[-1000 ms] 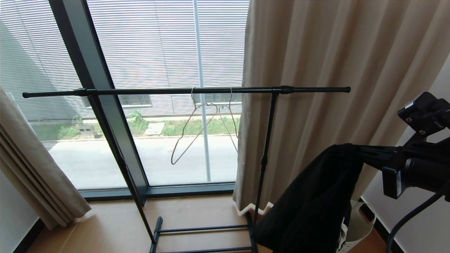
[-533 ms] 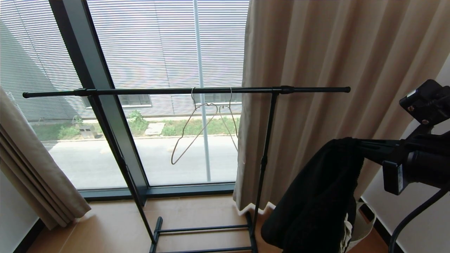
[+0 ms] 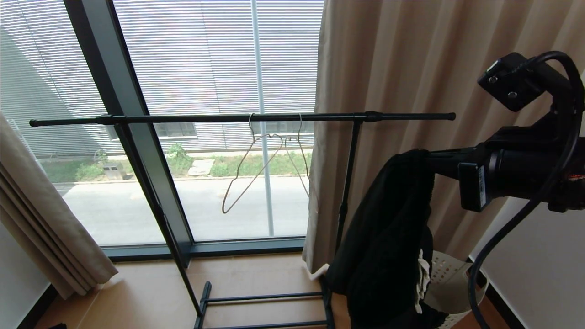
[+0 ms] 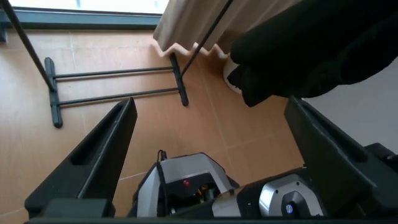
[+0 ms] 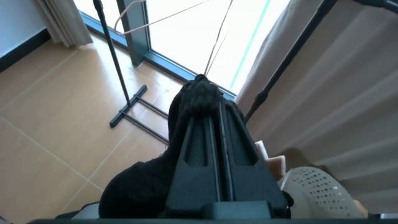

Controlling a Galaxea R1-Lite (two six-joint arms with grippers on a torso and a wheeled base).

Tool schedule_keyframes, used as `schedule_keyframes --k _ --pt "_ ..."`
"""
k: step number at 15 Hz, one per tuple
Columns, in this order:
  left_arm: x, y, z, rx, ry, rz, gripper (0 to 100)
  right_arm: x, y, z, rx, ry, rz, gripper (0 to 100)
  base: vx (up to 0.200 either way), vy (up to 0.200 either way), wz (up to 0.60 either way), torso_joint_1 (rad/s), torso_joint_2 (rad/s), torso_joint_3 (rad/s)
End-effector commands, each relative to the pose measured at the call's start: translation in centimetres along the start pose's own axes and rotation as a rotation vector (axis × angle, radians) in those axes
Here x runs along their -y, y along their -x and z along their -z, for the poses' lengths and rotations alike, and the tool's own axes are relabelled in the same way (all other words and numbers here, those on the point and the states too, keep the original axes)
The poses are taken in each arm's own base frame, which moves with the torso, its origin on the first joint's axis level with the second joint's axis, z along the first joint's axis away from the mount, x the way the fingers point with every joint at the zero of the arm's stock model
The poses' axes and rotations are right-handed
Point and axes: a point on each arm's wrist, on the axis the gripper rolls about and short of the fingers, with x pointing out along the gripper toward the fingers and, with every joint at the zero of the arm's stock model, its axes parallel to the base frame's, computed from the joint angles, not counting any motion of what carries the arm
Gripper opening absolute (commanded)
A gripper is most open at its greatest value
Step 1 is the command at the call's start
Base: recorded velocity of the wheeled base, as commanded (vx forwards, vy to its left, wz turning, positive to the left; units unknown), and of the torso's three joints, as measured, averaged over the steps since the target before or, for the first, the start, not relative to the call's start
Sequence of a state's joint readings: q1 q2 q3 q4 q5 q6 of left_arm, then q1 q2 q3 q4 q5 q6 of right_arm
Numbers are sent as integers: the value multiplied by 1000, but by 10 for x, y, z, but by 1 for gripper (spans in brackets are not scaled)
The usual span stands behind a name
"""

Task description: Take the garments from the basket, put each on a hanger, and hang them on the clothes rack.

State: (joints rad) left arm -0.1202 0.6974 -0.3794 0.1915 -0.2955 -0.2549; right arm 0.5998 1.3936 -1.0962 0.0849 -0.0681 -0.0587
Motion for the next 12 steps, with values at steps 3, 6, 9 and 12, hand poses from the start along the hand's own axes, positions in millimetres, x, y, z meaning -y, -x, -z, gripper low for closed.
schedule_keyframes --k 3,6,9,12 --pt "7 -52 -20 -194 24 88 100 -14 -43 -3 -64 -64 -32 0 0 0 0 0 0 0" --pt "18 -74 -20 -266 40 138 100 -27 -50 -1 -76 -75 -48 0 0 0 0 0 0 0" --pt "20 -94 -19 -313 61 139 100 -41 -49 0 -78 -97 -26 0 0 0 0 0 0 0" --pt "26 -114 -18 -359 44 152 100 -45 -51 0 -80 -100 -18 0 0 0 0 0 0 0"
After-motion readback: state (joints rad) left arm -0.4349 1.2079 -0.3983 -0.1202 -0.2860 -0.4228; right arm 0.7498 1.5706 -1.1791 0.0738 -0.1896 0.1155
